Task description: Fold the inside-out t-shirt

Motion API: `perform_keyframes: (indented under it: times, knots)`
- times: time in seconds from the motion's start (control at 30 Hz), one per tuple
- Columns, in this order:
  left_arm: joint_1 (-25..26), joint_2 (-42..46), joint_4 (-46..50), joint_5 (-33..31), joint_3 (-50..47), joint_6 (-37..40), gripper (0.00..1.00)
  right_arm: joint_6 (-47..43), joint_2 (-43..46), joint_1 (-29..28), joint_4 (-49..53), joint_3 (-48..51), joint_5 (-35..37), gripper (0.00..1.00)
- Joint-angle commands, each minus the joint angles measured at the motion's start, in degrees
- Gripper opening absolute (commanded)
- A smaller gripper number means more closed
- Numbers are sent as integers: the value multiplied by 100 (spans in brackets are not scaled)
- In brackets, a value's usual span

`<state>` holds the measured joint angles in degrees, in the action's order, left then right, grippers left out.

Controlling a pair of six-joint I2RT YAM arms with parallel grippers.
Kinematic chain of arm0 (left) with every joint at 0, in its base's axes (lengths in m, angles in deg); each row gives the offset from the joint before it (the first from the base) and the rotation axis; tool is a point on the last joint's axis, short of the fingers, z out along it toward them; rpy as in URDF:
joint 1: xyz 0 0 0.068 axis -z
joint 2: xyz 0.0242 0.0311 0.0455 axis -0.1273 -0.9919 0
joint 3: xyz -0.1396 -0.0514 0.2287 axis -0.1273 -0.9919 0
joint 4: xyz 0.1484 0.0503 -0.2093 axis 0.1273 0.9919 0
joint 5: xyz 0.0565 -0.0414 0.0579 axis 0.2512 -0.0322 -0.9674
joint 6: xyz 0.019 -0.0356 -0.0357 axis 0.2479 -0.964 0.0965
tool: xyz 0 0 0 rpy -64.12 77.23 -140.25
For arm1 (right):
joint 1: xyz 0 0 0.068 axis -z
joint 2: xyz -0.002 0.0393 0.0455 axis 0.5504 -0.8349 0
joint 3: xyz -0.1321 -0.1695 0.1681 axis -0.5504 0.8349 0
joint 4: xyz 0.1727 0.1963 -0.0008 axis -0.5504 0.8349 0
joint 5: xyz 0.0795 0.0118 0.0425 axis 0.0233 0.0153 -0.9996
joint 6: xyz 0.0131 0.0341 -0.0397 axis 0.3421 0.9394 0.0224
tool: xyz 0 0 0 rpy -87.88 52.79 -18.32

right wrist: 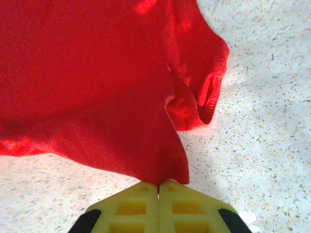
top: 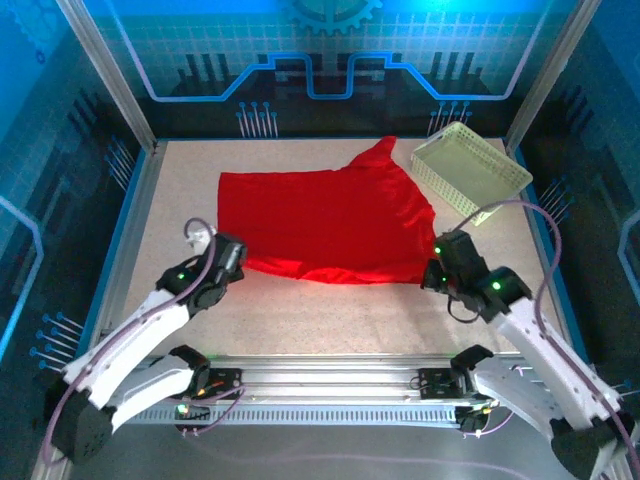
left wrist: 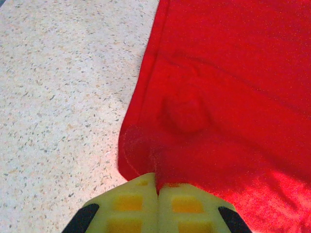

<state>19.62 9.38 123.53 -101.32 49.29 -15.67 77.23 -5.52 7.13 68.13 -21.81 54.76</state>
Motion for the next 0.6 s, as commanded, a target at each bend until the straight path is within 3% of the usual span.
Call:
perform_keyframes:
  times: [0.0, 0.2, 0.3, 0.43, 0.57]
  knots:
    - [-43, 723, 595, -127, -330, -526, 0, 205, 483, -76, 684, -264, -99, 0]
    - [-40, 2094, 1186, -46, -849, -1256, 0, 380, 1032, -80, 1097, -689, -180, 0]
    - [-42, 2283, 1052, 175, -1109, -1376, 0, 292, 889, -82, 853, -900, -373, 0]
    - [-53, 1794, 537, 65, -1028, -977, 0, -183, -4, -79, 341, -1339, -255, 0]
    - [-187, 603, 79, -426, -460, -335, 0, -769, -1026, -63, -403, -1782, 84, 0]
